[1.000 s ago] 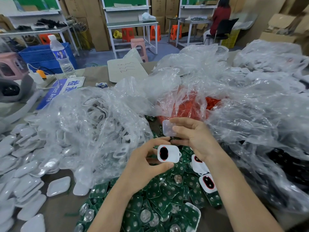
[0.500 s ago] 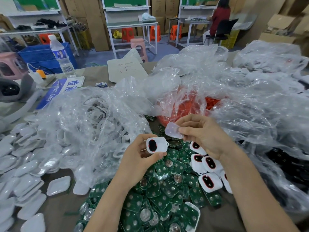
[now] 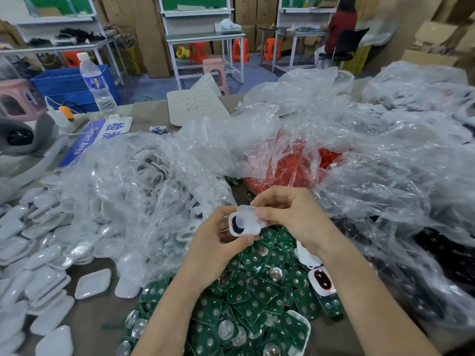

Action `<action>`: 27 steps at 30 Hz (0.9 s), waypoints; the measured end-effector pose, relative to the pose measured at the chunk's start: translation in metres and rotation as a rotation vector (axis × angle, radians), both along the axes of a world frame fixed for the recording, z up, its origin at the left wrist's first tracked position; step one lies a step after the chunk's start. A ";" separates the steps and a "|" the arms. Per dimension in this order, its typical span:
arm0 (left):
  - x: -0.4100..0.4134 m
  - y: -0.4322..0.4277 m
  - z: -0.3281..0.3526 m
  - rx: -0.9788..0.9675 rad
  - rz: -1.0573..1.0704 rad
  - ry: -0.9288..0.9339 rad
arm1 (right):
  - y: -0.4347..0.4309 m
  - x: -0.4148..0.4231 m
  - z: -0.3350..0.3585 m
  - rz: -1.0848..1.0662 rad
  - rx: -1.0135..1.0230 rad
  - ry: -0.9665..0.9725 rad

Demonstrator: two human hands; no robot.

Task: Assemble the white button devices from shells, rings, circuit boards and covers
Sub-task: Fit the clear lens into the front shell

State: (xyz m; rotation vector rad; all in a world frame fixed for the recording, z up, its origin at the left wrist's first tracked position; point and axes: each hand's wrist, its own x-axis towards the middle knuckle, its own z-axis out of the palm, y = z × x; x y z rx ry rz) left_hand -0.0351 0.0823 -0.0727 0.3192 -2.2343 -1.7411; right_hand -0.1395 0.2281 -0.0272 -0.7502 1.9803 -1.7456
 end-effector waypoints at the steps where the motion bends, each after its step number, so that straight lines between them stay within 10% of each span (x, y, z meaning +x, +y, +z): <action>1: 0.000 0.000 0.000 -0.005 -0.001 0.000 | -0.001 0.001 0.000 -0.002 0.011 0.033; 27: 0.000 0.001 0.002 0.003 -0.004 -0.005 | 0.001 -0.001 -0.010 -0.053 -0.115 -0.230</action>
